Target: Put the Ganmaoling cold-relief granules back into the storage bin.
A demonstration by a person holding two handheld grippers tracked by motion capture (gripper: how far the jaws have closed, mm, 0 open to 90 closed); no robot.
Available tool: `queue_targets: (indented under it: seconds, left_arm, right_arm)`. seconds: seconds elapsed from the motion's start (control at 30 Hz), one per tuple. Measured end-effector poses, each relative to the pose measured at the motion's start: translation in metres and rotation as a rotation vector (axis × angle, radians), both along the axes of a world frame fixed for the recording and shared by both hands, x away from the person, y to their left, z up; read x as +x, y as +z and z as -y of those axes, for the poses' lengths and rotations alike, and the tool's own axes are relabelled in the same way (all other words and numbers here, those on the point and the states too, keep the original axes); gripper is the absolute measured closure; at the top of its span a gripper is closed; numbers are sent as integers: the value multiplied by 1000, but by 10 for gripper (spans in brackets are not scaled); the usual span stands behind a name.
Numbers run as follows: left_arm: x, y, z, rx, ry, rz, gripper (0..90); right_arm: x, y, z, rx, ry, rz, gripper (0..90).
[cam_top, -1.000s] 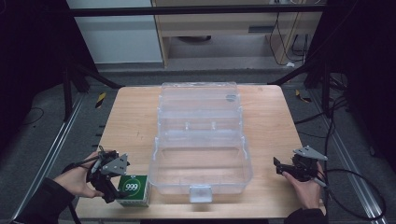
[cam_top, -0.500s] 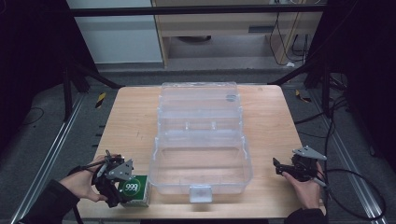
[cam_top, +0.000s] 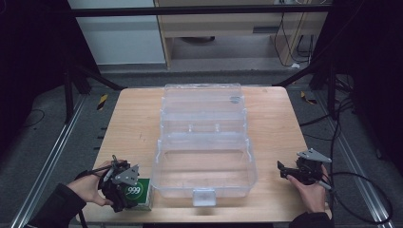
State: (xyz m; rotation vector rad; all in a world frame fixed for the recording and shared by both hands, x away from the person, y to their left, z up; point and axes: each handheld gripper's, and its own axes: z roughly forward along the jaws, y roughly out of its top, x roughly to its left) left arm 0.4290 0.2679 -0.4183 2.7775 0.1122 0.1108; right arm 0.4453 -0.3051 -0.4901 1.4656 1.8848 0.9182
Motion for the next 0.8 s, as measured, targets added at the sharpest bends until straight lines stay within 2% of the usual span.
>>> queue_targets:
  seconds: [0.37,0.57,0.8]
  left_arm:
    - [3,-15,2,1,-11,-32,73]
    - [4,-17,4,13,-24,-41,94]
    - [5,-15,2,3,-26,-55,132]
  right_arm:
    - [1,-1,-1,-4,4,-5,40]
    - [1,-1,-1,-4,6,-5,41]
    - [1,-1,-1,-3,8,-5,42]
